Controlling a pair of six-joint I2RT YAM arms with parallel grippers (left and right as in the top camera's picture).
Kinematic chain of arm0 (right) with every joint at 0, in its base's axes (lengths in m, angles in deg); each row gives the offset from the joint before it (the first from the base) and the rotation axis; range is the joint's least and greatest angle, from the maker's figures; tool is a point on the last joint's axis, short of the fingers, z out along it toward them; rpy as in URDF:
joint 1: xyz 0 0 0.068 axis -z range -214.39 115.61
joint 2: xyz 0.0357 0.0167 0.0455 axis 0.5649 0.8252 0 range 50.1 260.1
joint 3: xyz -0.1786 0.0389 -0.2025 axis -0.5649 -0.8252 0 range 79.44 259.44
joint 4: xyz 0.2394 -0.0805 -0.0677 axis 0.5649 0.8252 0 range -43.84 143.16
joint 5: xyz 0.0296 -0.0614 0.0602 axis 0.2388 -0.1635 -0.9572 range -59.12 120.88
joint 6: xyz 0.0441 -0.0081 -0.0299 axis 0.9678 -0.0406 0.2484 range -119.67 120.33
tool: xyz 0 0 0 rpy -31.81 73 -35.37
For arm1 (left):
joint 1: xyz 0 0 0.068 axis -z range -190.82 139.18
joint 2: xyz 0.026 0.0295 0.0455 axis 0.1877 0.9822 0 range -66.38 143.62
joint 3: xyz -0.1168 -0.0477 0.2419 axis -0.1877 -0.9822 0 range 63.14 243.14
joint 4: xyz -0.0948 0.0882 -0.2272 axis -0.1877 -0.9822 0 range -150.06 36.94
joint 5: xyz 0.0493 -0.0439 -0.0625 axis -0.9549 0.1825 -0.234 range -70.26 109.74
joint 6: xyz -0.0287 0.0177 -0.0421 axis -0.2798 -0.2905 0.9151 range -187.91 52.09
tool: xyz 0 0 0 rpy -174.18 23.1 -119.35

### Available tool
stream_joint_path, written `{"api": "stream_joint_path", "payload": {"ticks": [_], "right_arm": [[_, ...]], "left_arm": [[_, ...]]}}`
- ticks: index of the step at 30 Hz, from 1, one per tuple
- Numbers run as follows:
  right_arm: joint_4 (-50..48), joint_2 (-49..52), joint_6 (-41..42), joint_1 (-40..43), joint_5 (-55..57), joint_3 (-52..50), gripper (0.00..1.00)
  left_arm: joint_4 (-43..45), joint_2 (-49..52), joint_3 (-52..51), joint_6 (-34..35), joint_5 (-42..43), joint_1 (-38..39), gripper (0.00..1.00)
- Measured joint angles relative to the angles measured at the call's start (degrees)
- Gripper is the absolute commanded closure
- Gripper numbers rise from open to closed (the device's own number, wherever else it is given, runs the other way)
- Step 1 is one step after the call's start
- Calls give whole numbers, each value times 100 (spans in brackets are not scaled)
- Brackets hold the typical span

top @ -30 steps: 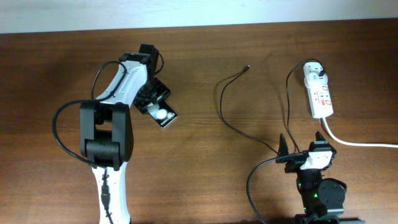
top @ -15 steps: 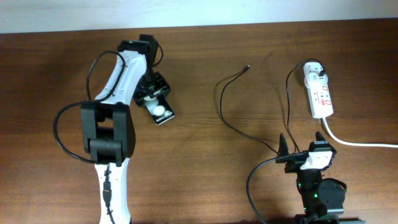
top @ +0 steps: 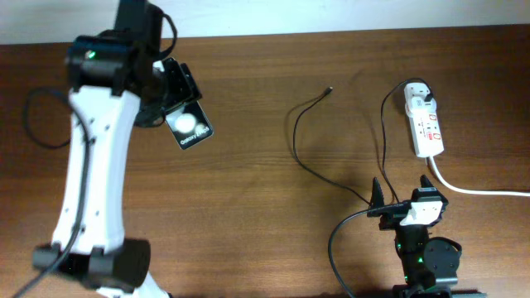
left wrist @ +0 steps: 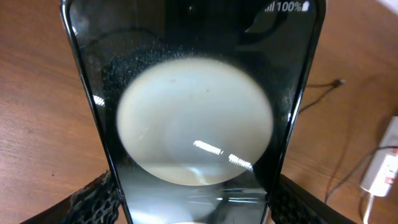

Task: Plug charger to phone and switch on socket
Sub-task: 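Lift the phone with the left gripper and raise it upright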

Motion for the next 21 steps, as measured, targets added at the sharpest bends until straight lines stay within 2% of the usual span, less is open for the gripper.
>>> {"api": "stream_joint_path", "payload": {"ticks": [4,8,13,15,17,19,21], "right_arm": [[0,2,-2,0,2,0,1],[0,0,0,0,0,0,1],[0,4,-2,0,0,0,1],[0,4,0,0,0,0,1],[2,7,0,0,0,0,1],[0,7,0,0,2,0,1],[2,7,2,0,0,0,1]], "left_arm": [[-691,-1045,7,-256,-17,0,47],[-702,-1261,-111,-402,-7,0,49],[-684,-2199,-1294,-402,50,0,48],[-404,-3005,-2116,-380,52,0,45],[306,-3713,-3134,-361,162,-7,45],[1078,-4006,-4175,-332,568,-17,44],[1596,-3991,-4774,-107,831,-17,44]]}}
